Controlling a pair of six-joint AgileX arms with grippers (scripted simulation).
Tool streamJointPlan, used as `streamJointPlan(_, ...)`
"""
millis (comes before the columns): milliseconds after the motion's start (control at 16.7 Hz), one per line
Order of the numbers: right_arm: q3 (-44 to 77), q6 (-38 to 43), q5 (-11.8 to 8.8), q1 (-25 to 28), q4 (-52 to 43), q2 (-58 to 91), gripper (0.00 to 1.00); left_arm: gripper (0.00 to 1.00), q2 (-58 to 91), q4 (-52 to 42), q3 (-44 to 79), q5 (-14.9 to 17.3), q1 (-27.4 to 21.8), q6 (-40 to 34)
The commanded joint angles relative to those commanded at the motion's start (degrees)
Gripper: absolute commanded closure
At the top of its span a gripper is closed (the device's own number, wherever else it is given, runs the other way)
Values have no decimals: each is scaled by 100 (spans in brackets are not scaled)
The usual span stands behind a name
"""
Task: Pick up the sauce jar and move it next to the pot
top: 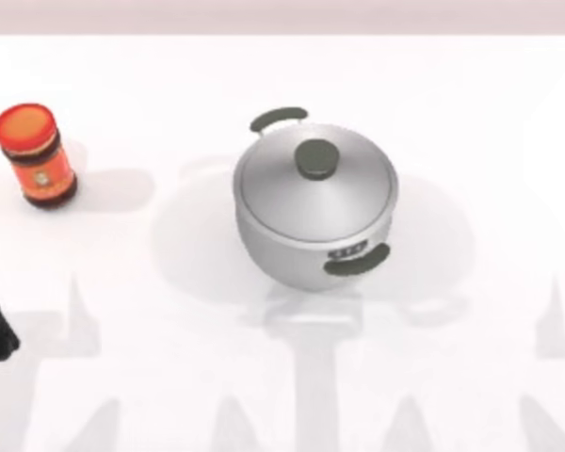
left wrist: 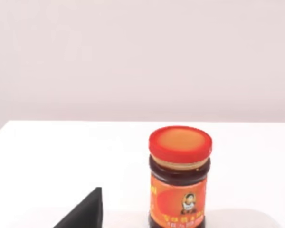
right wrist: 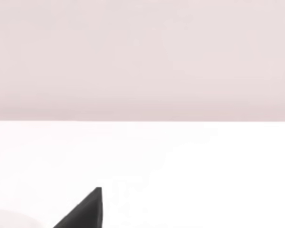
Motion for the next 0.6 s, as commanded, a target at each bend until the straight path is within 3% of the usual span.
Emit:
streamJointPlan(300, 0, 0, 0, 0, 0, 0, 0, 0, 315, -195, 329, -17, 16, 47)
streamJointPlan(600, 0, 0, 0, 0, 0, 0, 0, 0, 1909, -1192, 1867, -24, 19, 337)
